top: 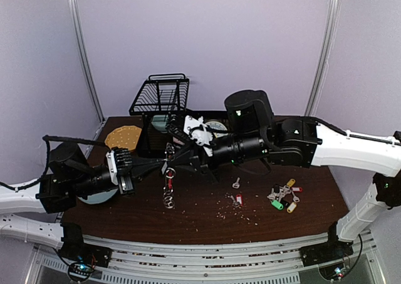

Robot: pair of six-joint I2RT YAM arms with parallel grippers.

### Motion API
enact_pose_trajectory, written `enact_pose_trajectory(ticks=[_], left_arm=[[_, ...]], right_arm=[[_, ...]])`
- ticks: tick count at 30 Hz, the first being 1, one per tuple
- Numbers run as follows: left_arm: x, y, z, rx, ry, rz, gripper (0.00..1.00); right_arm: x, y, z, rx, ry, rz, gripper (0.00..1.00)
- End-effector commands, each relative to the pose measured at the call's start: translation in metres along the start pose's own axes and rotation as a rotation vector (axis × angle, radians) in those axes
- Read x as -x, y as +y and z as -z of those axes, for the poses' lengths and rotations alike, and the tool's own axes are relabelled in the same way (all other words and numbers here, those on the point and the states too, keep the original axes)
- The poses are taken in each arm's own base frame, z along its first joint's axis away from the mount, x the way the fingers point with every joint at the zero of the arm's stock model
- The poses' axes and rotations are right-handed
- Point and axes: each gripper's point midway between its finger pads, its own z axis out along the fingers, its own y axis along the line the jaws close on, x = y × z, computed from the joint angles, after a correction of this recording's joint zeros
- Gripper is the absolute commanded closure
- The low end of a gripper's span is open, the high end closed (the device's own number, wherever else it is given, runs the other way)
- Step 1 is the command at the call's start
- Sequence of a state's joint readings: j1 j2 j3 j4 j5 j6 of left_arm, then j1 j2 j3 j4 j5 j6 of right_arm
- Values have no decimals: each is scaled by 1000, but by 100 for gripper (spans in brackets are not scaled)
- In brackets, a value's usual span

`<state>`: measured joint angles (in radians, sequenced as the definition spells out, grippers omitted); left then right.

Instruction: Put the keys on the keyring

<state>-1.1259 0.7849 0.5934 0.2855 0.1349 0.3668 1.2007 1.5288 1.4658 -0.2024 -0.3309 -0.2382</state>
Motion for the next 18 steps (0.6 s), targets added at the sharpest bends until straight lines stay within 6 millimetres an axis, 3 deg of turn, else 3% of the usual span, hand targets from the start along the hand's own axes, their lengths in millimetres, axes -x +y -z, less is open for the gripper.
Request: enact_pose_trajectory(ticks=[1, 5, 12, 18], left_arm=[[20, 5, 2, 14, -76, 4, 100], [19, 4, 2, 9, -74, 4, 100], [15, 4, 0, 8, -59, 14, 100], [3, -1, -7, -18, -1, 22, 98]], right_arm=[[23, 1, 9, 6, -65, 27, 91], [24, 3, 10, 21, -74, 32, 100], [24, 2, 19, -3, -62, 51, 100], [10, -11, 30, -89, 62, 92, 100]])
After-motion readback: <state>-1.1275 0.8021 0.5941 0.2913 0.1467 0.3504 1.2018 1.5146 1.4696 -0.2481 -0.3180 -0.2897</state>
